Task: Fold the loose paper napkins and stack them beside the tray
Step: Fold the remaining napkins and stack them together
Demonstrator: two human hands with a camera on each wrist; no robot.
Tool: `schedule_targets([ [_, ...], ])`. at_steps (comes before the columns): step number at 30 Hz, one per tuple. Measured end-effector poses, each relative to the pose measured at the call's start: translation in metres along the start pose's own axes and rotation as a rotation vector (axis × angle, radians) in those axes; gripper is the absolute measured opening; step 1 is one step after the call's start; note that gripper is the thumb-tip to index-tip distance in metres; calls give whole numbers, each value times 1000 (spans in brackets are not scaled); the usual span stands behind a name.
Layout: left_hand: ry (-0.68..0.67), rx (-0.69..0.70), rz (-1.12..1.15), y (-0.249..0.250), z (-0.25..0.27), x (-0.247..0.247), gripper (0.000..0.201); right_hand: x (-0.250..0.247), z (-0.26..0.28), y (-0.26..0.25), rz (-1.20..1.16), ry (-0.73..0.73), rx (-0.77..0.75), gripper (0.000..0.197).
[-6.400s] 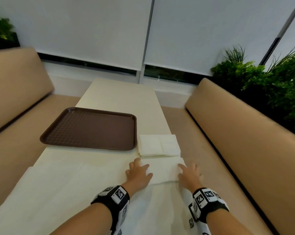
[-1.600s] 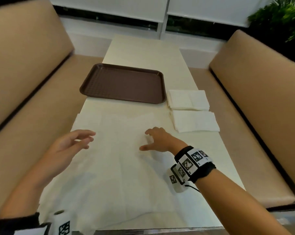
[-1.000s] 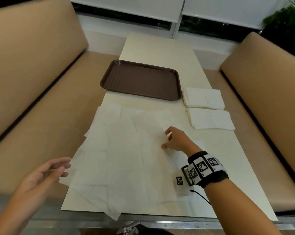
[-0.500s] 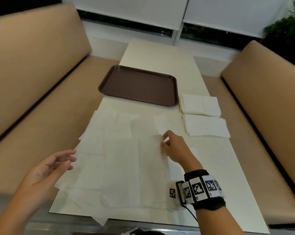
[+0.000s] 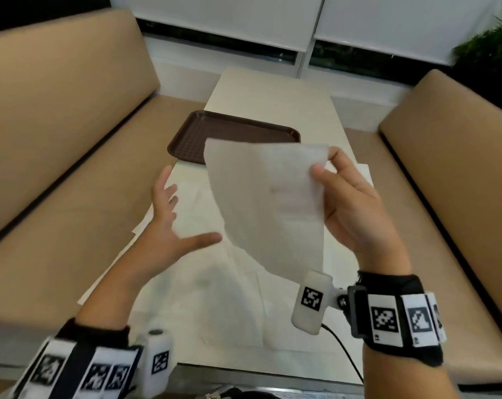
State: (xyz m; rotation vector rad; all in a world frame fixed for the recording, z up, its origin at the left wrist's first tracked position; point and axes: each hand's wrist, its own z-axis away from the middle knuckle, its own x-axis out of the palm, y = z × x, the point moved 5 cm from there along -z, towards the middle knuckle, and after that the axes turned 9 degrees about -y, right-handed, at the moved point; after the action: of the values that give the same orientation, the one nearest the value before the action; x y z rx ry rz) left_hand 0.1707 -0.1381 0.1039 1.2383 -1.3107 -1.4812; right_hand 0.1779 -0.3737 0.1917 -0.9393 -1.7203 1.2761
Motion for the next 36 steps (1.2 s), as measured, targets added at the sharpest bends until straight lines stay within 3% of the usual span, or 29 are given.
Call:
schedule_targets([
  [3, -129, -50, 291, 3, -32, 12, 146, -15, 3, -10, -98, 110, -42, 8],
  [5, -249, -85, 448, 2, -48, 24, 148, -26, 7, -10, -111, 197, -40, 9],
  [8, -374, -75, 435, 10, -55, 41, 115, -43, 17, -3, -106, 329, 3, 9],
  [11, -341, -44, 417, 18, -58, 51, 82, -57, 28, 8, -75, 444, 56, 10],
  [14, -473, 0, 543, 27, -53, 65, 74, -63, 35, 15, -86, 500, 68, 10],
  [17, -660, 13, 648, 39, -49, 81, 86, -61, 36, 18, -154, 484, 50, 11],
  [20, -747, 9, 532, 49, -51, 98, 102, -56, 34, 21, -179, 463, 37, 13],
  [23, -708, -27, 398, 56, -55, 110, 95, -55, 36, 24, -154, 505, 53, 18],
  [27, -580, -48, 234, 56, -60, 112, 75, -64, 40, 24, -177, 510, 25, 61],
  [30, -544, -22, 91, 64, -58, 114, 46, -74, 43, 15, 18, 471, -16, 49],
  [32, -554, 11, 5, 68, -58, 116, 20, -77, 44, 10, 203, 406, -23, 54],
  [36, -680, -31, -85, 44, -59, 121, 29, -100, 58, 16, 333, 502, -20, 36],
])
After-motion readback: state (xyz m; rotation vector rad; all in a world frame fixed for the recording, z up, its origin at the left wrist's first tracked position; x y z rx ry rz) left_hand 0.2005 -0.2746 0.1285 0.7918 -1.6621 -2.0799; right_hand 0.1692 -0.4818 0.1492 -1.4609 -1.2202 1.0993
